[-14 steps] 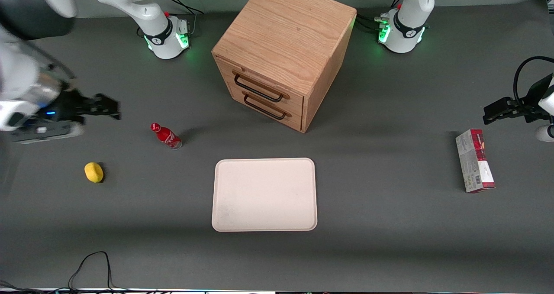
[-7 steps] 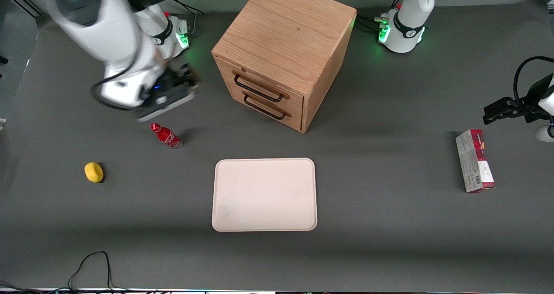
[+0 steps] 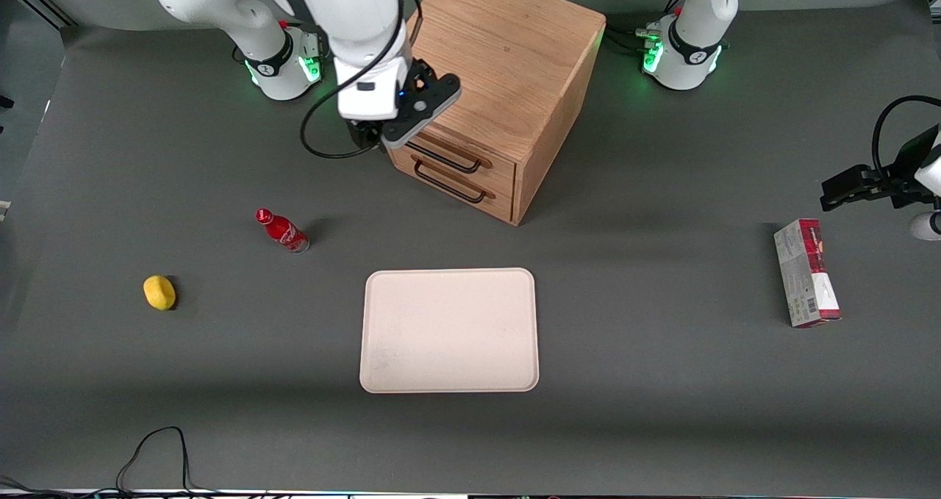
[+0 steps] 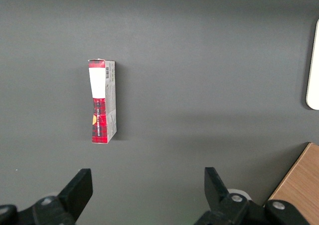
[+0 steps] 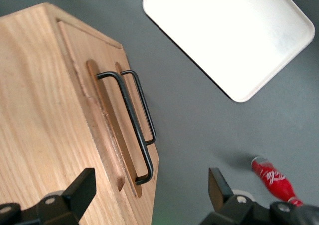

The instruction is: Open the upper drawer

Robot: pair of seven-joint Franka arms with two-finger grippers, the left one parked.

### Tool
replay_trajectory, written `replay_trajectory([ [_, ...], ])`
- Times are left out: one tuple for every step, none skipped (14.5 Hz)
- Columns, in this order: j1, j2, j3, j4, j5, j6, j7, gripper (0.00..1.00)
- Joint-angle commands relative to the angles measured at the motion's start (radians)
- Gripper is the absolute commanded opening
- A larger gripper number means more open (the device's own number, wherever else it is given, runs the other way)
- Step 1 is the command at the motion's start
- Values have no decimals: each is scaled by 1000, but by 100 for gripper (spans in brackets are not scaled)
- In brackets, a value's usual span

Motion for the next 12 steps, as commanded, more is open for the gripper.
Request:
replay_trajectory([
  [-7,5,-27,13,61,-4,-132,100],
  [-10,2,-32,11,98,-7,-161,100],
  [-10,2,-46,11,112,-7,-181,100],
  [-12,4,-53,8,132,-9,-197,100],
  [-13,4,-58,-1,164,-15,-215,100],
  [-21,2,-67,-12,199,-23,-253,100],
  [-23,-1,-76,-19,222,-26,-278,100],
  [-23,2,-77,-21,229,-26,-281,100],
  [-23,8,-77,-23,229,-23,-281,100],
  [-20,11,-77,-26,229,-17,-281,100],
  [-18,23,-77,-35,227,-9,-281,100],
  [-16,31,-77,-53,227,17,-283,100],
])
